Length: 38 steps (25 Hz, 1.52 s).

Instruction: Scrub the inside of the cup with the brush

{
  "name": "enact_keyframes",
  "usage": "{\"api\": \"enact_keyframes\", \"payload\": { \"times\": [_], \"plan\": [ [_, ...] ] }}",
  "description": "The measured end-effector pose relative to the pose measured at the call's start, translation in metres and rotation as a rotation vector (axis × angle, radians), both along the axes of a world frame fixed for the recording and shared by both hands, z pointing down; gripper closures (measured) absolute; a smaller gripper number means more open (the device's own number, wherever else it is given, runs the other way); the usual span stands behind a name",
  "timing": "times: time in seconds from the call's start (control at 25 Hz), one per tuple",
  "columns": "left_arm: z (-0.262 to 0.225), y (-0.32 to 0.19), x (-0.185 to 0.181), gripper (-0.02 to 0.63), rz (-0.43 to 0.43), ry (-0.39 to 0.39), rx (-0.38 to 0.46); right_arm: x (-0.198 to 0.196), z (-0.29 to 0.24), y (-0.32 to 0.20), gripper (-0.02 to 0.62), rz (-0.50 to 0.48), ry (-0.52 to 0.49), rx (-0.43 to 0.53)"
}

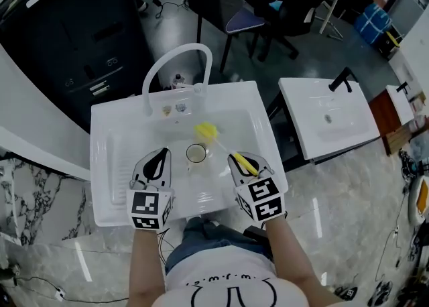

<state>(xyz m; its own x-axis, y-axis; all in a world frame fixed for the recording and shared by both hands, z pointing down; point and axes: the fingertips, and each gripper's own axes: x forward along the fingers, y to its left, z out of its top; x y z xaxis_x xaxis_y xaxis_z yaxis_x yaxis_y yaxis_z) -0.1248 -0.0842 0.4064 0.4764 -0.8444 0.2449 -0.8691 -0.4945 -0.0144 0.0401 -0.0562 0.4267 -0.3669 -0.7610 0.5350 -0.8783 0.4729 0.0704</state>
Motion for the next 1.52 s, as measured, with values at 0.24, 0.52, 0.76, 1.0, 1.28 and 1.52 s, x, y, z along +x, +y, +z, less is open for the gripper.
{"api": "enact_keyframes", "payload": {
  "times": [0.24,0.52,0.76,1.0,1.28,1.52],
  "plan": [
    [-0.058,0.024,0.000,0.589,-0.074,0.004,0.163,0.010,-0.040,0.017,0.558,-0.031,-0.017,0.104],
    [-0.094,0.042,0.001,0.589,-0.091,-0.015,0.250,0.018,-0.065,0.030,0.558,-0.040,-0.074,0.174],
    [-0.110,0.045,0.013,0.589,-0.065,-0.014,0.297,0.027,-0.079,0.037,0.559,-0.037,-0.091,0.218],
    [-0.120,0.040,0.025,0.589,-0.040,-0.001,0.320,0.035,-0.081,0.036,0.560,-0.024,-0.083,0.218],
    [-0.125,0.036,0.029,0.589,-0.027,-0.001,0.339,0.035,-0.087,0.034,0.561,-0.037,-0.074,0.236],
    [-0.126,0.035,0.026,0.589,-0.033,0.001,0.347,0.032,-0.088,0.032,0.561,-0.049,-0.071,0.245]
  ]
}}
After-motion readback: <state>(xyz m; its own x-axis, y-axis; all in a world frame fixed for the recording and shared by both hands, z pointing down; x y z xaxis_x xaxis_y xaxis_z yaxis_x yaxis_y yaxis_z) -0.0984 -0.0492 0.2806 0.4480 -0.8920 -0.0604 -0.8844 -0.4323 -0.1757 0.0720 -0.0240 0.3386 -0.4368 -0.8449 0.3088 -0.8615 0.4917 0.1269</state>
